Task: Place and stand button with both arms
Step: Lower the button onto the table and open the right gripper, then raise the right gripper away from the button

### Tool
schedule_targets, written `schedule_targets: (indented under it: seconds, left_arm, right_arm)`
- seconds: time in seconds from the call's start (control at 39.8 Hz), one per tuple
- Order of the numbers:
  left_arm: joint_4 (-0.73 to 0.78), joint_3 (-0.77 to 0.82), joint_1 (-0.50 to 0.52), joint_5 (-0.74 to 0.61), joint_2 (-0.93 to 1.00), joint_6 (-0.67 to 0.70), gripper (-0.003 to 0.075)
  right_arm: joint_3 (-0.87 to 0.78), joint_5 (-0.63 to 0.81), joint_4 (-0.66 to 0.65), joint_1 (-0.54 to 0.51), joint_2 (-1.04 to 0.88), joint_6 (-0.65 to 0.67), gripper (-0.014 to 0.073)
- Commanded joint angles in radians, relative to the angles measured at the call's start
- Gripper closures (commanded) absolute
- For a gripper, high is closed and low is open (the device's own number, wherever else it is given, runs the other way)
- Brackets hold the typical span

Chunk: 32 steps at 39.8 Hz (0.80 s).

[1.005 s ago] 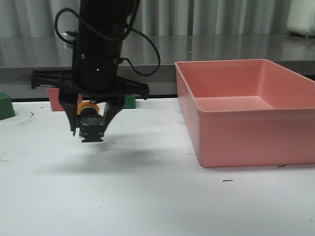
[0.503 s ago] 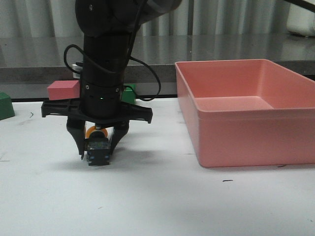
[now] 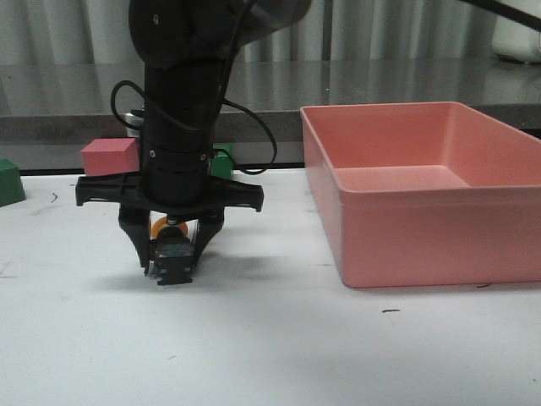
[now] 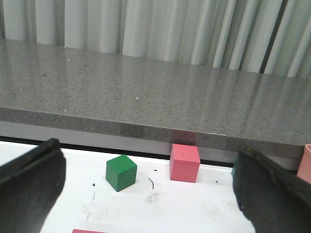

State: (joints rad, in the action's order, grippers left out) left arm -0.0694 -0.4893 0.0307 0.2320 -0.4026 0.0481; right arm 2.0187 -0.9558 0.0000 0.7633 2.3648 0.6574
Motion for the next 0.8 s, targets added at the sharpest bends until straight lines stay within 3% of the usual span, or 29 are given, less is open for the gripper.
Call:
schedule_targets:
  seconds: [0.0, 0.15, 0.35, 0.45, 0.6, 0.78]
  left_arm:
    - [-0.002, -0.036, -0.007, -0.067, -0.014, 0.002, 0.0049]
    - [-0.002, -0.036, -0.007, -0.067, -0.014, 0.002, 0.0049]
    - [-0.002, -0.036, -0.007, -0.067, -0.014, 0.002, 0.0049]
    - [-0.002, -0.036, -0.007, -0.067, -0.014, 0.002, 0.0049]
    - [-0.002, -0.036, -0.007, -0.067, -0.014, 0.002, 0.0049]
    - [-0.002, -0.036, -0.007, -0.067, -0.014, 0.002, 0.0049]
  right_arm:
    - [0.025, 0.019, -0.01, -0.003, -0.054, 0.002, 0.0219]
    - [0.044, 0.007, -0.01, -0.003, -0.058, 0.002, 0.0043]
    - [0.152, -0.086, -0.011, -0.003, -0.06, -0.011, 0.0057]
    - [0.212, -0.142, -0.015, -0.003, -0.06, -0.031, 0.0147]
    - [0.265, -0.192, -0.015, -0.003, -0.06, -0.031, 0.0426]
    - [0.299, -0.238, -0.015, -0.003, -0.061, -0.032, 0.0652]
